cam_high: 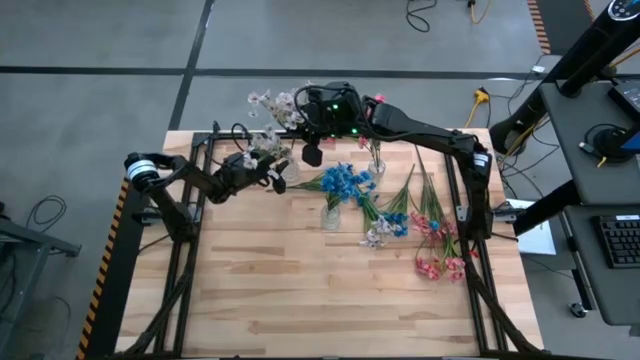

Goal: Sort flowers into vase by color
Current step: Put the left white flowers into the left transparent vase, then put the right pink flowers into the right transparent vase

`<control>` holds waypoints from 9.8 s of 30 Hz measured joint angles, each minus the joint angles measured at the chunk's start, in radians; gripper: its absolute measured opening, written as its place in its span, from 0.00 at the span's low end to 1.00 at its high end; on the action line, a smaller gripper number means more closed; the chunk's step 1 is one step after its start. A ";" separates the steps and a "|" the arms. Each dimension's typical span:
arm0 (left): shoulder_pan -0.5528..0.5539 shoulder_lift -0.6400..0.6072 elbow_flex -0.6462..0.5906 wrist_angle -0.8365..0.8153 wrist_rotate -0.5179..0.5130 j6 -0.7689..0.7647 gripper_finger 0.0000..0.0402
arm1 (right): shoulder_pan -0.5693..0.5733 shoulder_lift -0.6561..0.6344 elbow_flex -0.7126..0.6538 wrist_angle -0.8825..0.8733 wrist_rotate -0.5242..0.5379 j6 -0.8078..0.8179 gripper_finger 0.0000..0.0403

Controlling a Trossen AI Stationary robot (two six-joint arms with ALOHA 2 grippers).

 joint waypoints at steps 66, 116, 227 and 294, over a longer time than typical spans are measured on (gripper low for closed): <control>0.002 0.000 -0.001 -0.018 -0.026 -0.001 0.24 | -0.033 0.126 -0.051 0.211 -0.044 0.043 0.06; 0.003 0.001 0.006 -0.023 -0.026 0.003 0.24 | -0.036 0.110 0.076 -0.014 0.070 0.111 0.54; 0.008 -0.223 -0.008 -0.365 -0.054 -0.034 0.57 | -0.002 0.092 0.303 -0.310 0.179 0.158 0.44; -0.752 -0.615 0.119 -1.141 -0.371 -0.162 0.57 | 0.673 -0.407 -0.255 -1.090 0.257 1.288 0.44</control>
